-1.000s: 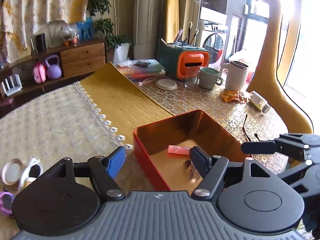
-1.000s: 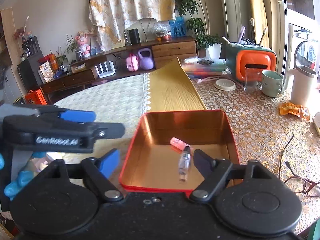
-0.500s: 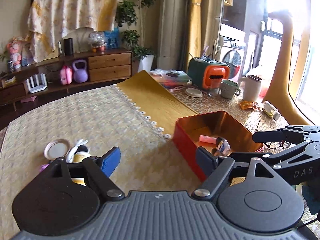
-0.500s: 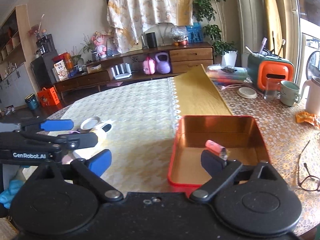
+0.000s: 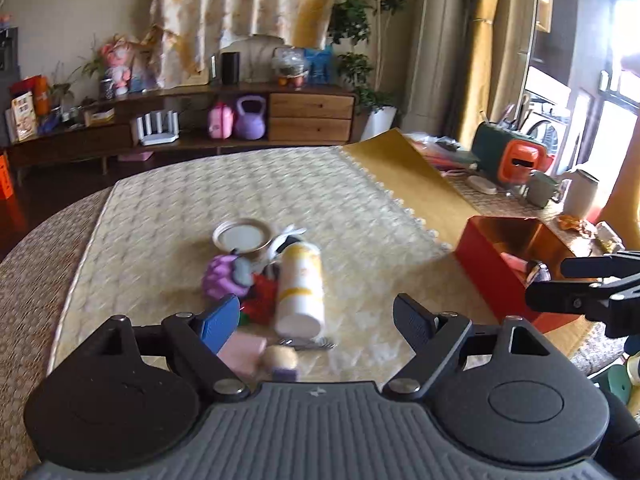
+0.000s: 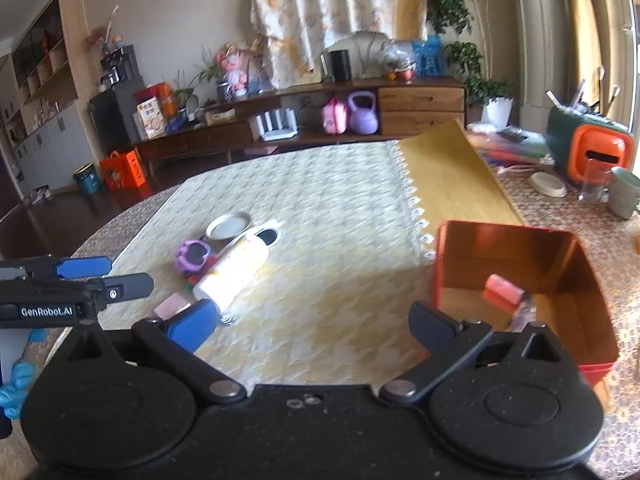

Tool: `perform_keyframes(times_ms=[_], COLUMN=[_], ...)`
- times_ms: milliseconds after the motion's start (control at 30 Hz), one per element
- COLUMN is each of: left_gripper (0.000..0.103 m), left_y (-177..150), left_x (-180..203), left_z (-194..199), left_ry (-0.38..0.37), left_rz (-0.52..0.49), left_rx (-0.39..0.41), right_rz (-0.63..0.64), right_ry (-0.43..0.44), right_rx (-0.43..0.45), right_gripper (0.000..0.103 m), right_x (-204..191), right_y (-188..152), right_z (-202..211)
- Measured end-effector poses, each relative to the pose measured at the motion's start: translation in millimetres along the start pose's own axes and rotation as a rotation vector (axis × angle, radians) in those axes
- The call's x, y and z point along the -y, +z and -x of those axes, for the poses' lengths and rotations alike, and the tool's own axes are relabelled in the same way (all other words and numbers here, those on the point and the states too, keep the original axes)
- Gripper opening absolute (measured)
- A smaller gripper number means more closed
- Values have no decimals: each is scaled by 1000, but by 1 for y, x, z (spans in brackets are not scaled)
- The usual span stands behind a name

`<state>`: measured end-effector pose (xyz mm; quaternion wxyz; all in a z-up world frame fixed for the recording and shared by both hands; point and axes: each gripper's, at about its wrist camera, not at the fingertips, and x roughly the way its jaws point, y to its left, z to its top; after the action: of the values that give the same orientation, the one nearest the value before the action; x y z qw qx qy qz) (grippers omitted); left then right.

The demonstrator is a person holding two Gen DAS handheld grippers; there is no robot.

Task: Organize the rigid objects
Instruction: 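Move both tools back toward the remaining objects on the cloth, then grasp the white-and-yellow bottle with the right tool while the left tool grasps the purple block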

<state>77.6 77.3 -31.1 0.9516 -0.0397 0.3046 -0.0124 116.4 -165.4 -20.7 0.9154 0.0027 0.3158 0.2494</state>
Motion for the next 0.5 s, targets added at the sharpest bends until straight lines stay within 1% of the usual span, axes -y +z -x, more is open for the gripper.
perform_keyframes(times_ms=[100, 233, 300, 367, 500], left_gripper=[84, 84, 84, 84, 84], left_y=[-10, -25, -31, -35, -42], left_x=[-10, -17, -19, -22, -22], left_z=[-3, -8, -13, -16, -24], left_ry=[22, 31, 41, 28, 35], left_rz=[15, 25, 34, 46, 50], left_rx=[-19, -43, -60, -72, -86], right_rz=[29, 79, 90, 94, 104], right_ry=[18, 32, 40, 52, 71], right_rx=[-15, -49, -72, -87, -100], right_gripper=[102, 102, 100, 100, 100], right_x=[-8, -20, -23, -26, -32], right_y=[0, 0, 1, 3, 10], right_z=[-11, -28, -38, -46, -60])
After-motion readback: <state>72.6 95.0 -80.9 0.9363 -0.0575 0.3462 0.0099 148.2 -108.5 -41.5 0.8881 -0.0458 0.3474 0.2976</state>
